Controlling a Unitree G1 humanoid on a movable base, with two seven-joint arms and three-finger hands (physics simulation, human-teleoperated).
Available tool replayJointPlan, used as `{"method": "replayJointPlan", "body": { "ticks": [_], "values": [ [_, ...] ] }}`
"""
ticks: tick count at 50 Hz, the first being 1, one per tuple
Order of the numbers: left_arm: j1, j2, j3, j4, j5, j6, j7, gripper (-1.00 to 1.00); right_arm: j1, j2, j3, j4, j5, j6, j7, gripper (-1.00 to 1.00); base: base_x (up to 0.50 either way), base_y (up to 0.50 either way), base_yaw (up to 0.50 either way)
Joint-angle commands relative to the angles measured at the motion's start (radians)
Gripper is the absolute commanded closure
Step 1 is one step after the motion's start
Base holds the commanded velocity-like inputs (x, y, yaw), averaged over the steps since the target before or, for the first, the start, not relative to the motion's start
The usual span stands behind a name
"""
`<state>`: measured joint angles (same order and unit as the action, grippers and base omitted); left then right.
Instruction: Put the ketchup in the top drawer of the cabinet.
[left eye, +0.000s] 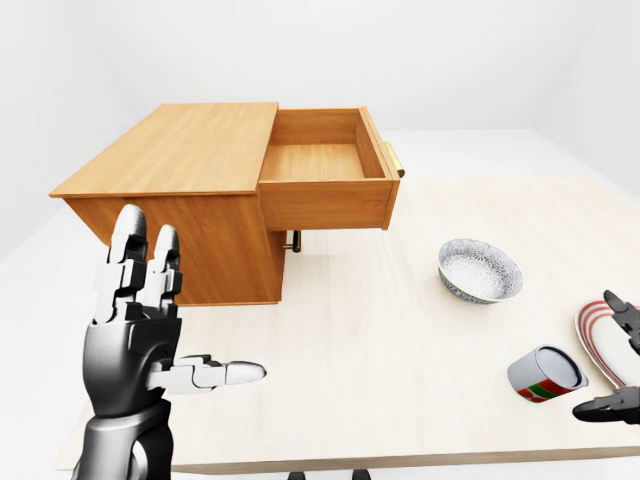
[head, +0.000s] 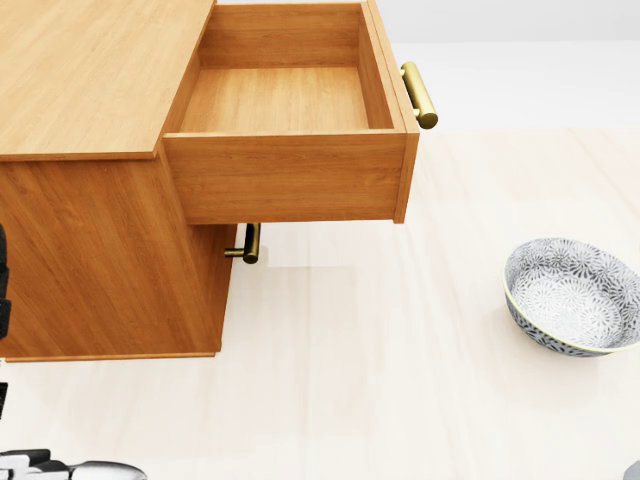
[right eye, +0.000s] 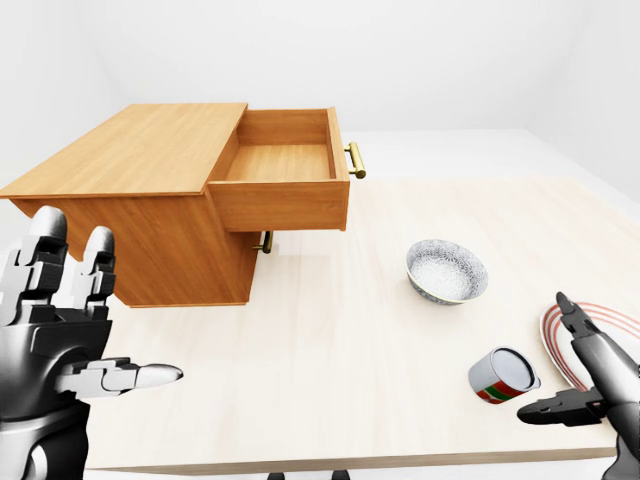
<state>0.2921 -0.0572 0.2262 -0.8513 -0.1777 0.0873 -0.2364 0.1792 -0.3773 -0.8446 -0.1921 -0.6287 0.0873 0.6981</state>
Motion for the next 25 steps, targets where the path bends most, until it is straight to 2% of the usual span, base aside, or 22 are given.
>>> {"method": "replayJointPlan", "body": {
  "ticks": [1,5,25],
  "values": [
    [0.000,0.003,-0.003,0.005,0.001,0.000,0.003,-1.00,-0.014,-0.022,0.022,0.056,0.005,0.000,0.000,-1.00,0.00,0.00,0.00],
    [-0.003,0.003,-0.004,0.011,0.005,0.000,0.003,-1.00,-0.018,-0.032,0.041,0.126,0.014,0.000,0.000,-1.00,0.00,0.00,0.00],
    [0.005,0.000,-0.004,0.001,0.004,0.000,0.000,-1.00,-0.032,-0.062,0.081,0.160,-0.005,0.000,0.000,-1.00,0.00,0.00,0.00]
  ]
}}
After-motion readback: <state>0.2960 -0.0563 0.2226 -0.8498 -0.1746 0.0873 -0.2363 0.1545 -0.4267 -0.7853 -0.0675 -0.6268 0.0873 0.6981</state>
